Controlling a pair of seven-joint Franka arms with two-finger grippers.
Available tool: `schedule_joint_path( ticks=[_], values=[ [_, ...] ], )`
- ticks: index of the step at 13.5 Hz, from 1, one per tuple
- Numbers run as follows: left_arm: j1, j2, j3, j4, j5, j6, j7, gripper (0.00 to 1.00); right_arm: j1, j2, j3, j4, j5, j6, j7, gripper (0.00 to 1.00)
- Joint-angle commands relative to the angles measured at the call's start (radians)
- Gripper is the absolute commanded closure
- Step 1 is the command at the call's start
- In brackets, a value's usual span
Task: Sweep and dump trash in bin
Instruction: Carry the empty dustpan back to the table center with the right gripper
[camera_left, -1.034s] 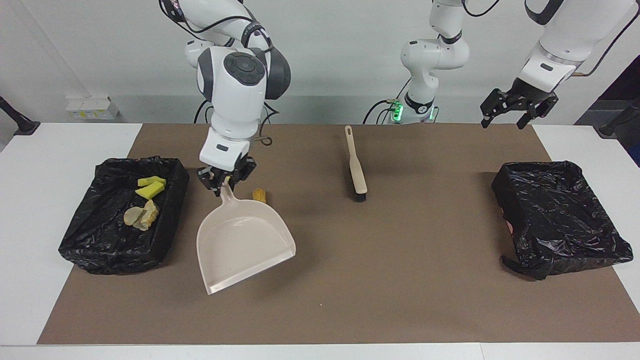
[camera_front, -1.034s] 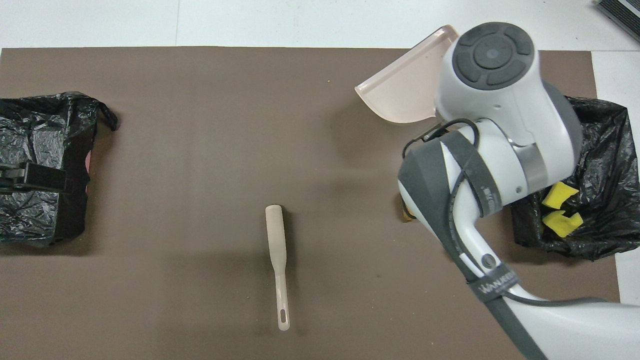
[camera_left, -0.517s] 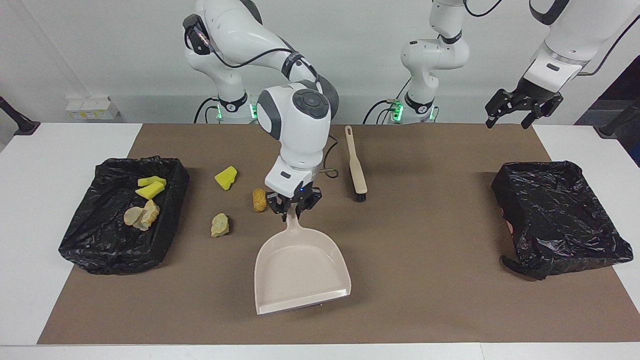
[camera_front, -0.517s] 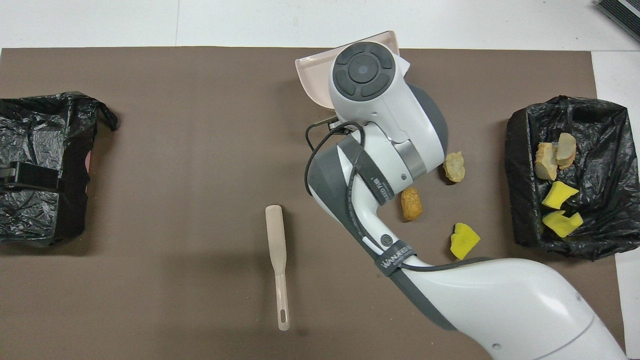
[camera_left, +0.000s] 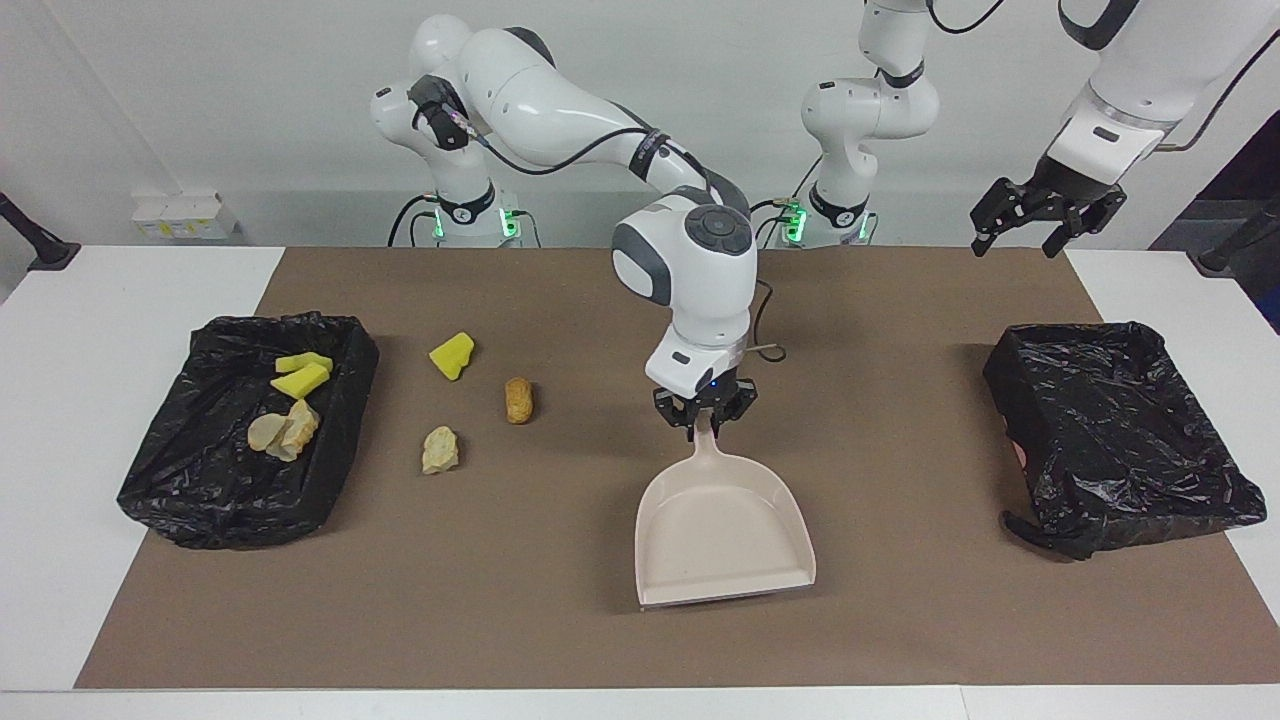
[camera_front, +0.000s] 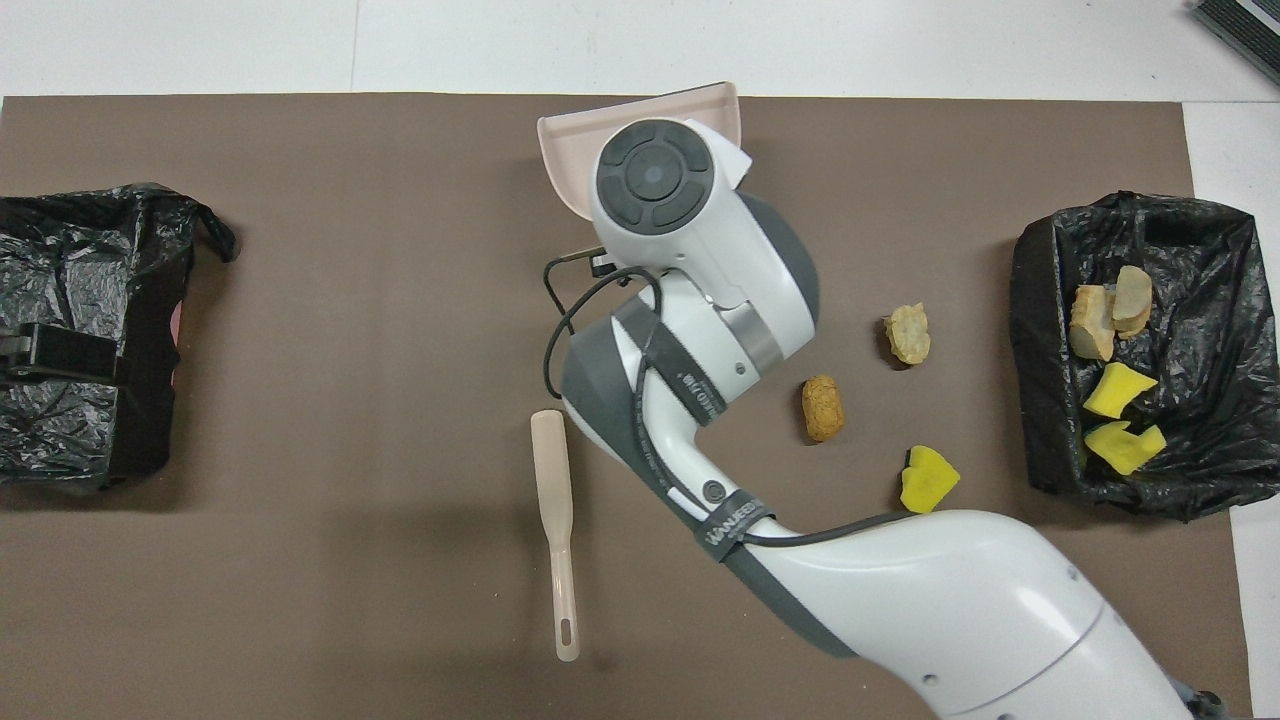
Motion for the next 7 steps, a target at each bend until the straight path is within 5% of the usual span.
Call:
schedule_joint_path(
  ticks=[1, 7],
  values=[
    [0.006, -0.010, -0.004, 0.001, 0.016, -0.007, -0.001, 0.00, 0.006, 0.024, 0.011, 0.047, 0.030, -0.001, 0.038, 1.00],
    [0.006, -0.010, -0.005, 0.001, 0.016, -0.007, -0.001, 0.00, 0.049, 0.029, -0.001, 0.039, 0.045, -0.013, 0.061, 1.00]
  ],
)
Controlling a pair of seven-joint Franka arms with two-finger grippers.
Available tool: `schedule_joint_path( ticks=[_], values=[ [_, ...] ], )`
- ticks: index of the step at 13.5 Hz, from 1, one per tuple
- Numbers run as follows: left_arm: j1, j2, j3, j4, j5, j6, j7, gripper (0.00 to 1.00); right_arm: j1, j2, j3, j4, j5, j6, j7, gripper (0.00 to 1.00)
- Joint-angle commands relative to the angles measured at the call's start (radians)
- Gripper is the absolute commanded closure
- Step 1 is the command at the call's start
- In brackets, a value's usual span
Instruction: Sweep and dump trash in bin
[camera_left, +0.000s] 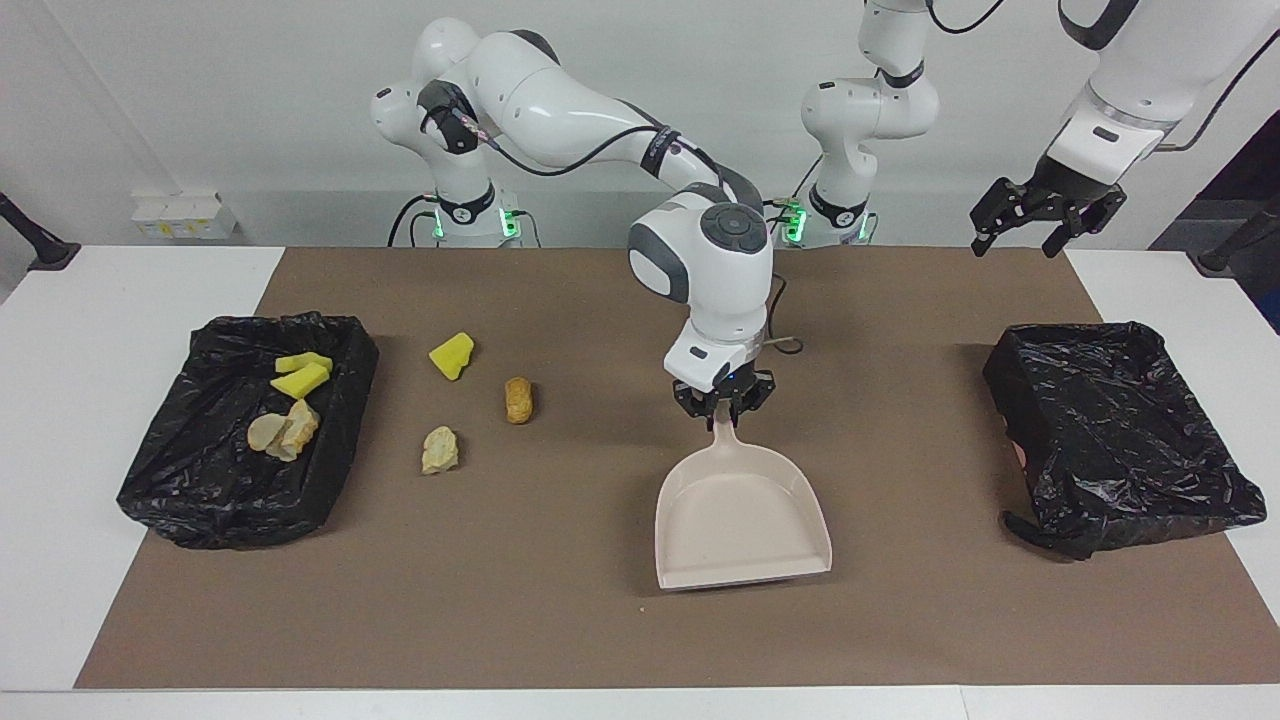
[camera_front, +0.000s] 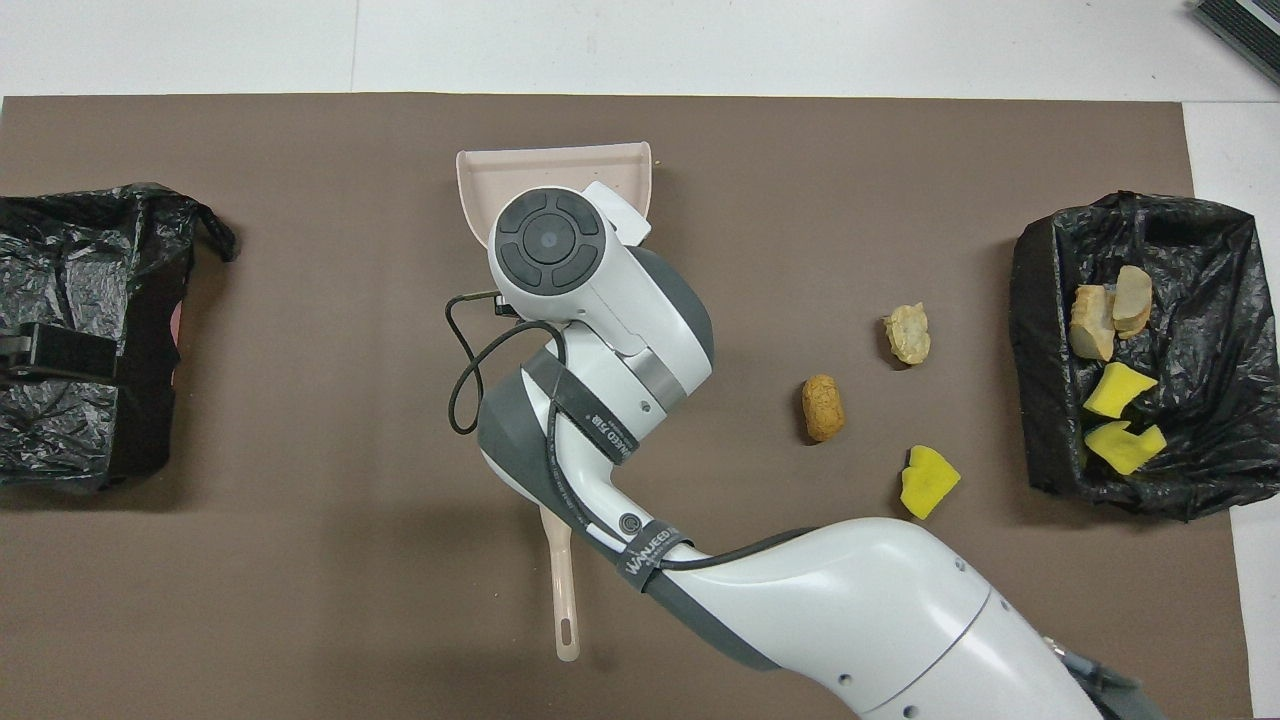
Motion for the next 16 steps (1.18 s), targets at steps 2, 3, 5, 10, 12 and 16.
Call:
schedule_joint_path(
  ticks=[2, 3, 5, 10, 12, 16],
  values=[
    [0.006, -0.010, -0.005, 0.001, 0.018, -0.007, -0.001, 0.00, 0.027, 0.023, -0.006, 0.025, 0.013, -0.019, 0.040, 1.00],
    [0.006, -0.010, -0.005, 0.001, 0.016, -0.007, -0.001, 0.00, 0.045, 0.030, -0.009, 0.009, 0.008, -0.003, 0.062, 1.00],
    [0.006, -0.010, -0.005, 0.001, 0.018, -0.007, -0.001, 0.00, 0.051, 0.041, -0.025, 0.006, 0.006, -0.002, 0.105, 1.00],
    [0.006, -0.011, -0.005, 0.001, 0.016, -0.007, -0.001, 0.00, 0.047, 0.043, -0.028, -0.003, 0.005, -0.009, 0.106, 0.92],
    [0.006, -0.010, -0.005, 0.001, 0.016, -0.007, -0.001, 0.00, 0.045, 0.043, -0.028, -0.003, -0.007, -0.012, 0.102, 0.76],
    [0.006, -0.010, -0.005, 0.001, 0.018, -0.007, -0.001, 0.00, 0.030, 0.027, -0.023, -0.003, -0.043, -0.012, 0.088, 0.64]
  ],
)
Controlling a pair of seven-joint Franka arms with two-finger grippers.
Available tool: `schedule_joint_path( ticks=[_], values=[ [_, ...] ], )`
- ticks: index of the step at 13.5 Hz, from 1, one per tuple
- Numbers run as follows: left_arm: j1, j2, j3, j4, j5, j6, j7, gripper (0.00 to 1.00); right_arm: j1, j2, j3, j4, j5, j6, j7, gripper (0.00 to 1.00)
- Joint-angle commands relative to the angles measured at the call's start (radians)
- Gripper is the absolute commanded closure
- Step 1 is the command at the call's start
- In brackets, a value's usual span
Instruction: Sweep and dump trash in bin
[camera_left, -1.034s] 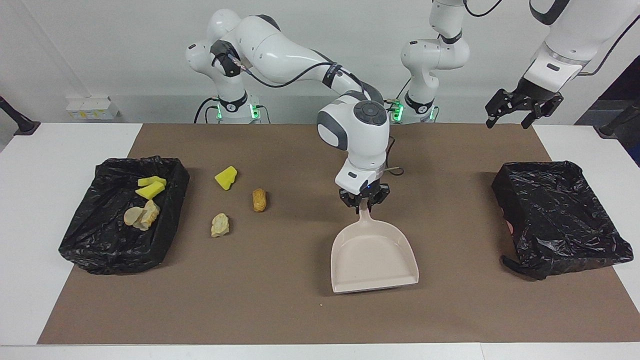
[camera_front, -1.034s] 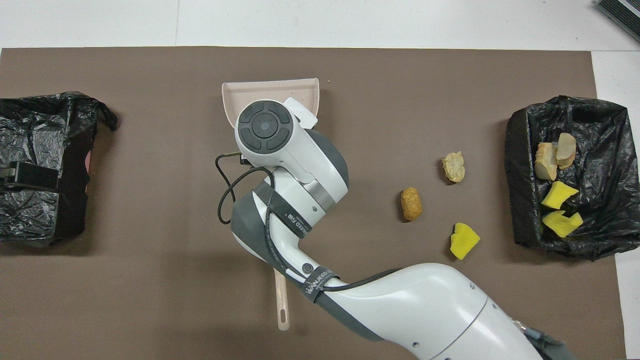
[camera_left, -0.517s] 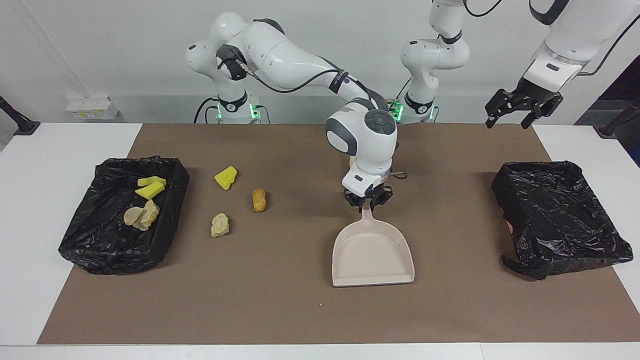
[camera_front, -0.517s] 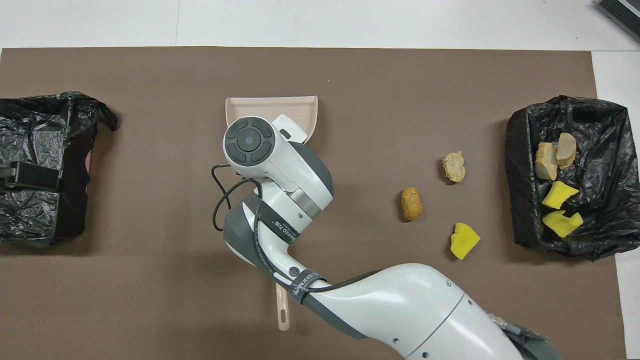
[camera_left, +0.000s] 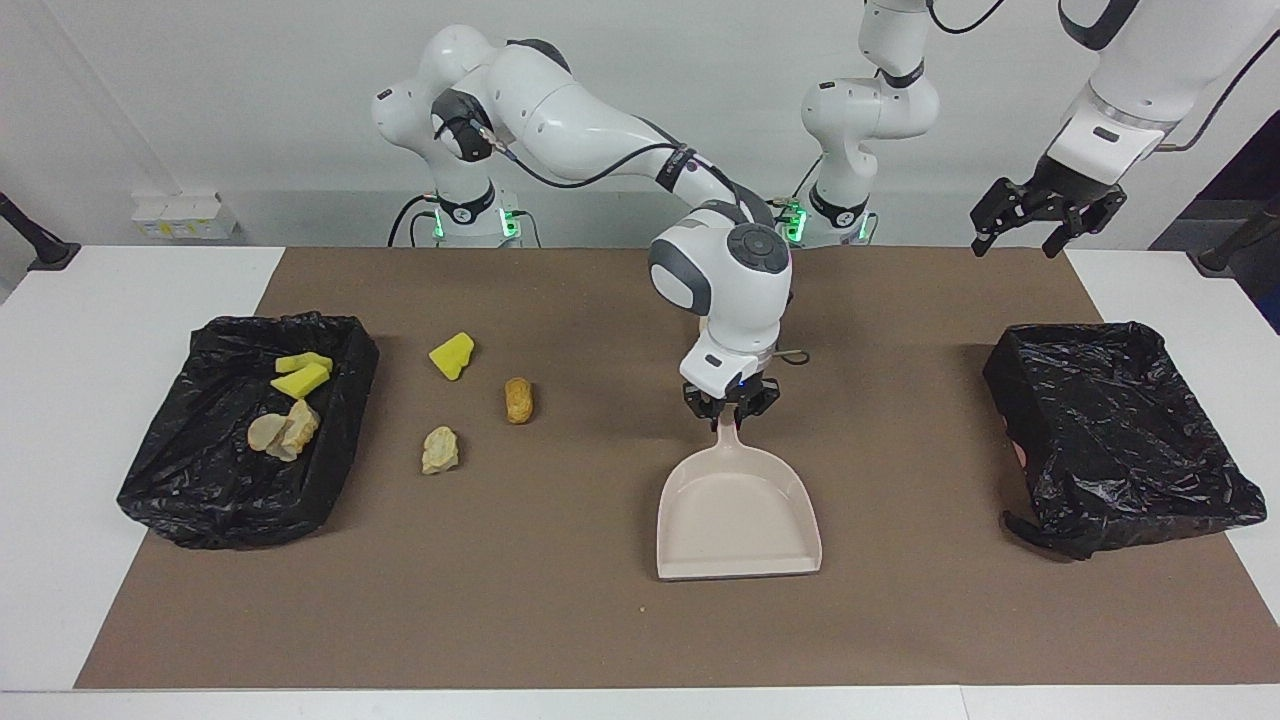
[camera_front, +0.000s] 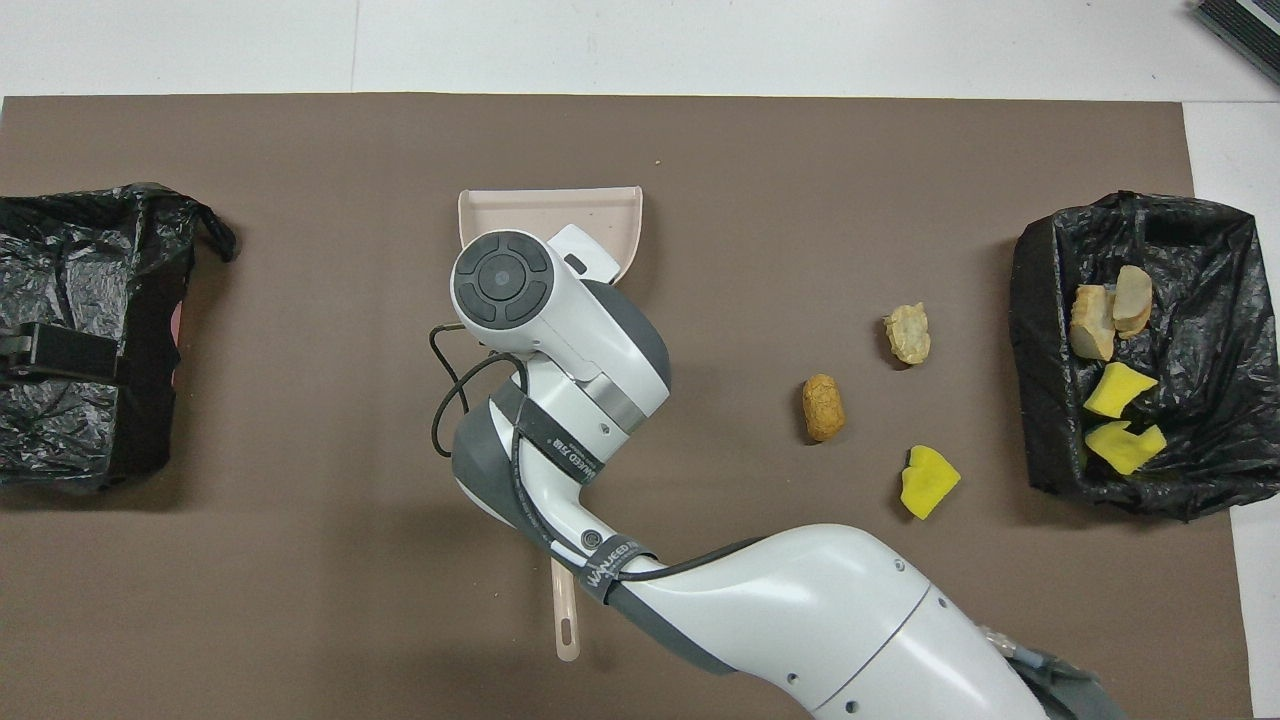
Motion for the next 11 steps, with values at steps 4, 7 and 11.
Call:
schedule_joint_path(
  ticks=[4, 7, 11],
  values=[
    [0.006, -0.010, -0.005, 0.001, 0.016, -0.007, -0.001, 0.00, -0.033, -0.037, 0.011, 0.001, -0.003, 0.000, 0.007, 0.52],
    [0.006, -0.010, -0.004, 0.001, 0.018, -0.007, -0.001, 0.00, -0.099, -0.090, 0.011, -0.001, 0.038, -0.006, 0.016, 0.28],
    [0.006, -0.010, -0.005, 0.001, 0.018, -0.007, -0.001, 0.00, -0.265, -0.271, 0.009, -0.118, 0.053, -0.030, 0.004, 0.02]
  ],
)
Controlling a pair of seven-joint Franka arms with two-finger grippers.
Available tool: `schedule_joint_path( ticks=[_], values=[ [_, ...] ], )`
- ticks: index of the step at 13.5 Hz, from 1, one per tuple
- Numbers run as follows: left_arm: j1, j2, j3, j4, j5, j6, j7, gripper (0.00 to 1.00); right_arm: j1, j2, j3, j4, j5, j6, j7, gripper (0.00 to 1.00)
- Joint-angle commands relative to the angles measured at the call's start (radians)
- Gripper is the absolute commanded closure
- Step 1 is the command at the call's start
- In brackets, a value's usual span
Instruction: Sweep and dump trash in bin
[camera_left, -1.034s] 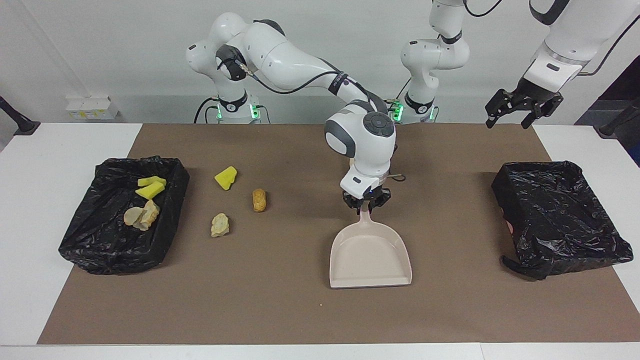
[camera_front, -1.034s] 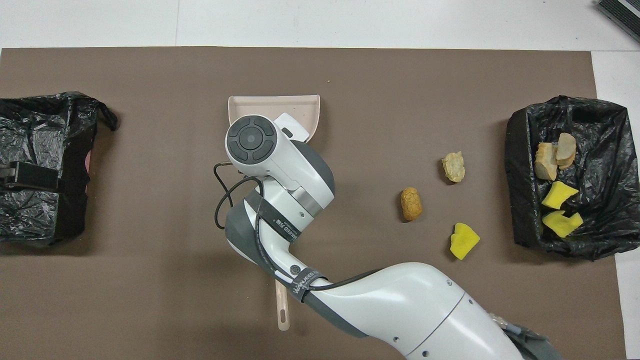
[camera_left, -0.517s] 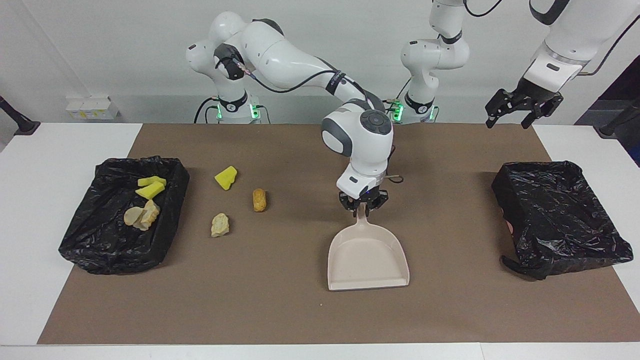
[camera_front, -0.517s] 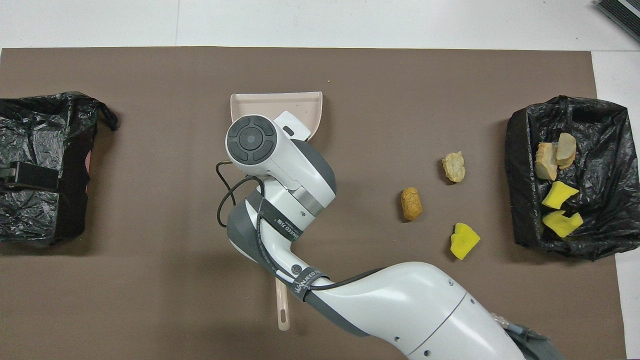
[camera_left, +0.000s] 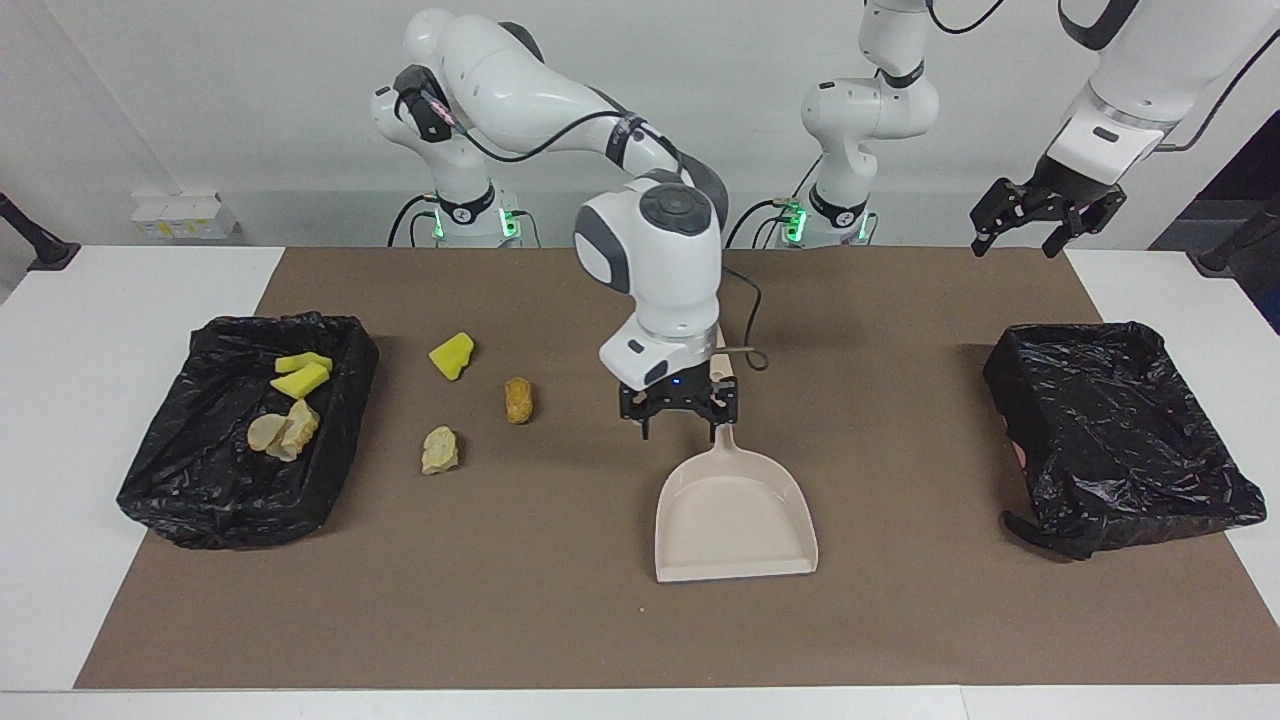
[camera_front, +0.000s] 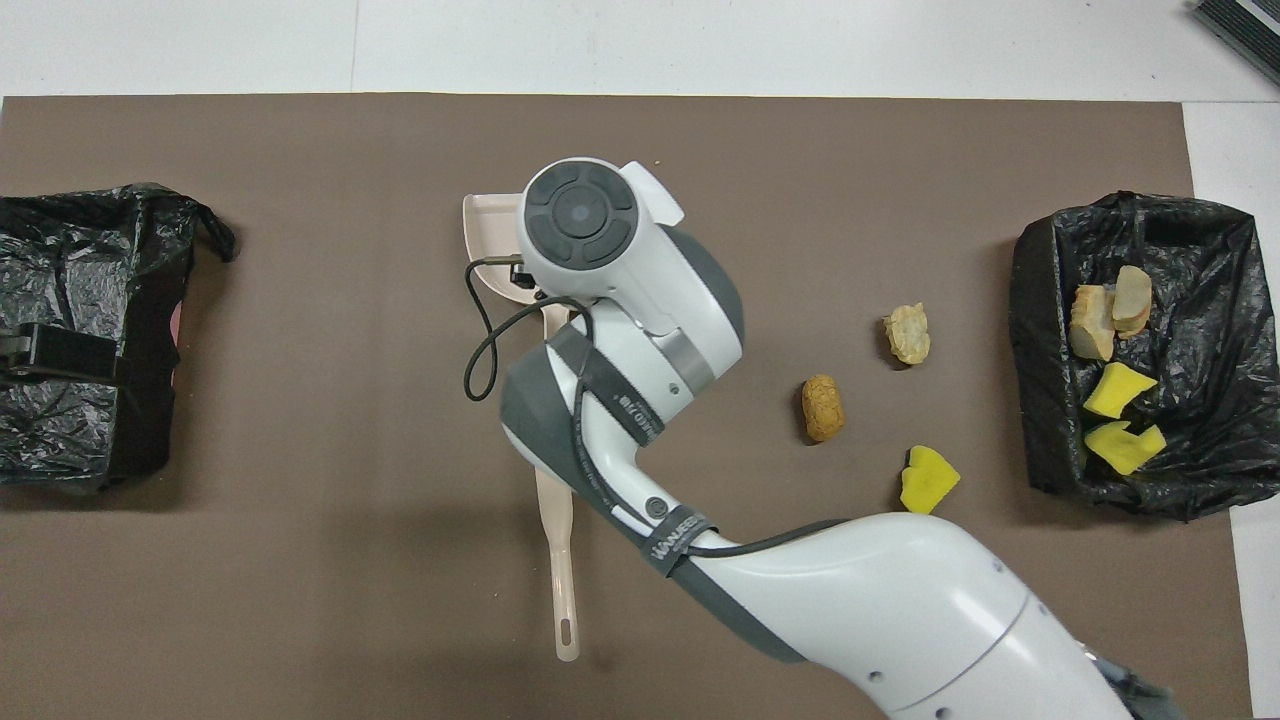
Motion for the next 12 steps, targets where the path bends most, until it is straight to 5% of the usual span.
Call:
schedule_joint_path(
  ticks=[1, 12],
  values=[
    [0.006, -0.010, -0.004, 0.001, 0.017, -0.007, -0.001, 0.00, -0.125, -0.165, 0.013, -0.171, 0.028, -0.002, 0.005, 0.00],
    [0.006, -0.010, -0.005, 0.001, 0.016, -0.007, -0.001, 0.00, -0.334, -0.558, 0.011, -0.386, 0.099, -0.278, -0.215, 0.00]
  ],
)
